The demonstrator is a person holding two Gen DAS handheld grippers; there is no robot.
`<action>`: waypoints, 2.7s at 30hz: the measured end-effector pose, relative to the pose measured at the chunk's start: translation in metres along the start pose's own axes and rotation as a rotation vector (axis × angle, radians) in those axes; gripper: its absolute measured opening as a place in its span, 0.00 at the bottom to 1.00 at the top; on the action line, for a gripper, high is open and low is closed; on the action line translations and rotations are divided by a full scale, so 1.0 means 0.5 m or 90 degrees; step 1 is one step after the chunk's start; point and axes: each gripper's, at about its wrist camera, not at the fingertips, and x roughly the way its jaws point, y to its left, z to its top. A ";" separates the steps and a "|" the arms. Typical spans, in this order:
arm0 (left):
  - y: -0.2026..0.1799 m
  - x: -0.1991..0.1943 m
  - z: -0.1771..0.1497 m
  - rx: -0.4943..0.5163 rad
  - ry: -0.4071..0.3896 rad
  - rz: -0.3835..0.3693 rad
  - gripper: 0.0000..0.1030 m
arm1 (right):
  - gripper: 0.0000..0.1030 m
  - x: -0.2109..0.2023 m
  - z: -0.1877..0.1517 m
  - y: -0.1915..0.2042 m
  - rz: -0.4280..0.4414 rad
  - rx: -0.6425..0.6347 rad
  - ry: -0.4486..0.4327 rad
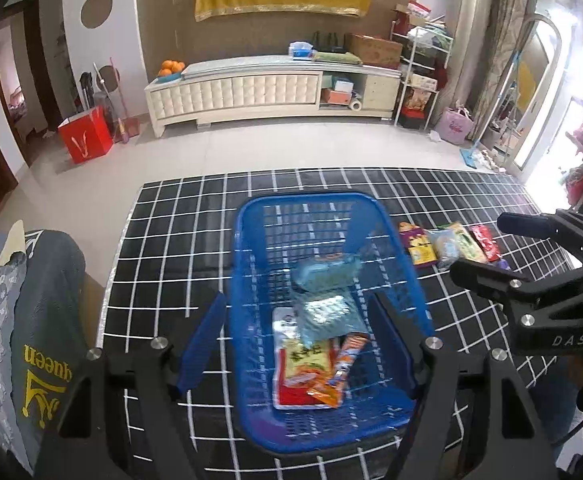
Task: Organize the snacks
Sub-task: 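Move both open tools back over the remaining snacks on the mat, then grasp the white cracker pack with the right tool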
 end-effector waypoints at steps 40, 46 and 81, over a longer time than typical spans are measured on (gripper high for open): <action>-0.478 0.164 -0.010 0.121 0.087 -0.091 0.81 | 0.90 -0.006 -0.244 -0.417 -0.013 0.157 0.048; -0.504 0.221 -0.026 0.129 0.108 -0.079 0.81 | 0.90 0.053 -0.251 -0.432 0.008 0.111 0.063; -0.486 0.386 -0.071 0.080 0.196 -0.090 0.81 | 0.54 0.259 -0.289 -0.417 -0.036 0.007 0.190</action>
